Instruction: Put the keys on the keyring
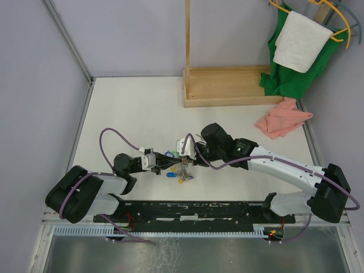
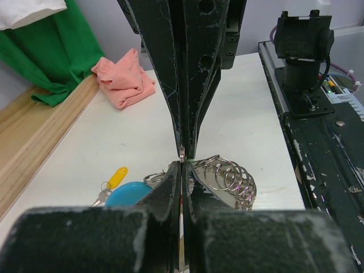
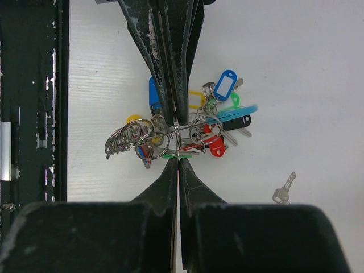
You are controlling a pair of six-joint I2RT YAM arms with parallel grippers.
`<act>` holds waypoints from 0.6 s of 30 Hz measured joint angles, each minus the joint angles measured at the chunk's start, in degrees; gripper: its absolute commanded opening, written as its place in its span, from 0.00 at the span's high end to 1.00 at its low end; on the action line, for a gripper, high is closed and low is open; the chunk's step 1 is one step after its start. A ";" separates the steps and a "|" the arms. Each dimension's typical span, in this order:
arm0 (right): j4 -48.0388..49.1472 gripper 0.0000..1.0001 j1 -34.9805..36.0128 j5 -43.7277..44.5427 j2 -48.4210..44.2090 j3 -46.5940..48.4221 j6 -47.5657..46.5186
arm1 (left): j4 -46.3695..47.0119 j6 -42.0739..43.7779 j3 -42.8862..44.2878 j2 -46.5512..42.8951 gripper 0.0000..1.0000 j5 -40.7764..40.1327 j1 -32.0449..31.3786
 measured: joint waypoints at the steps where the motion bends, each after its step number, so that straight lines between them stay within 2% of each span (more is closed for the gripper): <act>1: 0.00 0.99 0.02 -0.02 0.00 0.00 0.07 | 0.00 0.00 0.00 0.00 0.97 0.00 0.00; 18: 0.72 0.99 0.33 0.09 -0.02 0.00 0.52 | 0.04 -0.02 0.02 0.35 0.97 0.00 0.00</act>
